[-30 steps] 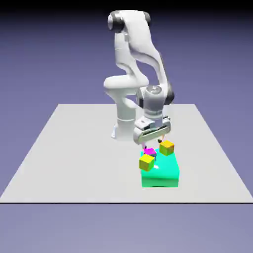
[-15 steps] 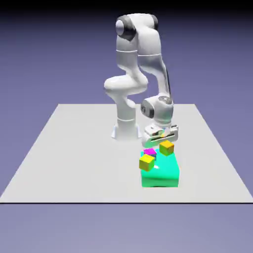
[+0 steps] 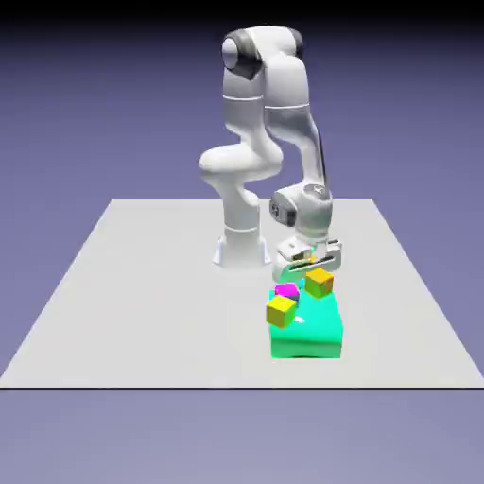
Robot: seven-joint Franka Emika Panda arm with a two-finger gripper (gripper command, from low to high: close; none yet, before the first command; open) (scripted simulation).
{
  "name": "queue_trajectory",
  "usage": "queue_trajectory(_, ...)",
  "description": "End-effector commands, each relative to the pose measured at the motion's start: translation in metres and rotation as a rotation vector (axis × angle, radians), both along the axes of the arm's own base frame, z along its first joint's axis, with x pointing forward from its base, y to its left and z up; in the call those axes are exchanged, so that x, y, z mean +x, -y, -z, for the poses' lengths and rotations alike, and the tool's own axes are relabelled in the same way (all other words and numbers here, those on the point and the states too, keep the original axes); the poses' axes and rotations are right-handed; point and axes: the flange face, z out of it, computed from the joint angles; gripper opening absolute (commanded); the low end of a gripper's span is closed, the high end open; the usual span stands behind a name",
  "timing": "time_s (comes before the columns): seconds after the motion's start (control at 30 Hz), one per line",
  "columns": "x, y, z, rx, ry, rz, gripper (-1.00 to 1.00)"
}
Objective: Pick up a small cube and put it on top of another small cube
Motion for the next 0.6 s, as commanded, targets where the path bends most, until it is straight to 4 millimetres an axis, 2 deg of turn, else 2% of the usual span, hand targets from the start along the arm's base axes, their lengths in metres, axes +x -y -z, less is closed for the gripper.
queue_trajectory(0.0,-0.001,0.001,-0.006,0.002,-0.002,0.0,-1.0)
queue_trajectory(0.1,-0.002,0.002,-0.013,0.005,-0.004,0.0,-1.0)
queue_trajectory(0.13,0.018,0.012,-0.026,0.027,0.038,0.069,-1.0)
queue_trajectory(0.17,0.024,0.018,-0.032,0.015,0.045,0.069,-1.0)
queue_trajectory(0.27,0.021,0.025,-0.04,-0.08,0.014,-0.12,-1.0)
queue_trajectory(0.47,0.047,0.015,-0.08,-0.197,-0.044,-0.403,-1.0)
queue_trajectory(0.57,0.063,-0.002,-0.107,-0.145,-0.038,-0.465,-1.0)
